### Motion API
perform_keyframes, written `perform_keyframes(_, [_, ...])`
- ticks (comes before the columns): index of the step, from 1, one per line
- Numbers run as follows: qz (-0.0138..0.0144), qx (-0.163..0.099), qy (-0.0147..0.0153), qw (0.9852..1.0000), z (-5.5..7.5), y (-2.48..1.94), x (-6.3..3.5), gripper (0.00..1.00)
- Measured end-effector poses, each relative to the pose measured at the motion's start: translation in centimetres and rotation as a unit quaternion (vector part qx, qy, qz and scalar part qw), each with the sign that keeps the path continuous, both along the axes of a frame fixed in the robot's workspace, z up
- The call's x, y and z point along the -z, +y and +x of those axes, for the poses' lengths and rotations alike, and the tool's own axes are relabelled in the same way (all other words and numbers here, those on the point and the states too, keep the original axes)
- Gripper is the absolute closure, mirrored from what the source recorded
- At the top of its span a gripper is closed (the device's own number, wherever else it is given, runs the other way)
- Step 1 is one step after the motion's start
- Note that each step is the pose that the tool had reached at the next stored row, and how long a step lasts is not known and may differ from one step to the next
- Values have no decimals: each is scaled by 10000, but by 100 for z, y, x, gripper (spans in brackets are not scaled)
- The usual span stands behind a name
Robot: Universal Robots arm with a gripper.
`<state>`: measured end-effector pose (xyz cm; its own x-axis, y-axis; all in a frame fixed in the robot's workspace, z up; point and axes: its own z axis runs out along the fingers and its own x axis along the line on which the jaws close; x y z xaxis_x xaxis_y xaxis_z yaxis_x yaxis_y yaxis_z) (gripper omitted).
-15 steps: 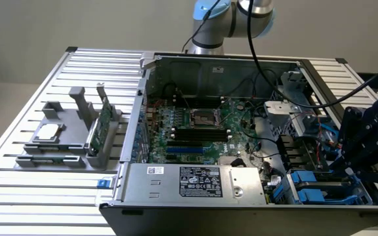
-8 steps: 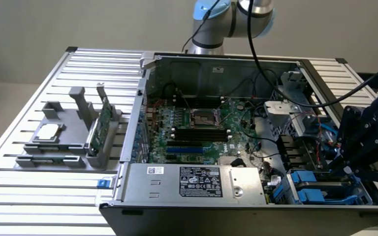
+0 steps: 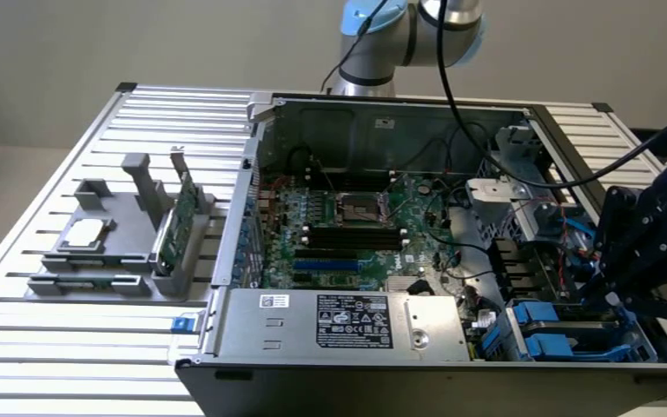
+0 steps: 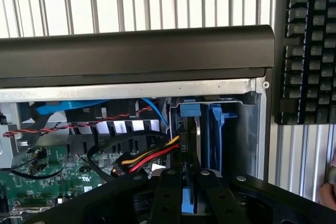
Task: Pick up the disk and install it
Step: 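Insert the first disk wire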
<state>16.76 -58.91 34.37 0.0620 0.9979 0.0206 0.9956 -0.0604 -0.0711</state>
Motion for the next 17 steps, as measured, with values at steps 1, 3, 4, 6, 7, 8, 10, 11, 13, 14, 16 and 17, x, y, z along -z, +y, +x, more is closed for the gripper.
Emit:
perform_keyframes(1, [-2, 1, 0, 10000, 1, 1, 2, 84])
perform_keyframes(3, [-10, 3, 0, 10000, 2, 1, 4, 84])
perform_keyframes(4, [-16, 4, 0, 10000, 2, 2, 4, 84])
perform_keyframes(6, [-24, 5, 0, 10000, 2, 2, 7, 84])
perform_keyframes(7, [-28, 6, 0, 10000, 3, 2, 9, 84])
perform_keyframes(8, [-31, 7, 1, 10000, 3, 3, 10, 84])
perform_keyframes(10, [-38, 9, 1, 10000, 4, 3, 12, 84])
perform_keyframes(11, [-40, 10, 2, 10000, 5, 3, 13, 84])
perform_keyframes(13, [-46, 12, 2, 10000, 6, 3, 15, 84])
perform_keyframes(14, [-49, 13, 3, 10000, 7, 3, 16, 84])
perform_keyframes(16, [-54, 15, 3, 10000, 7, 4, 19, 84])
perform_keyframes(17, [-56, 16, 3, 10000, 7, 4, 20, 84])
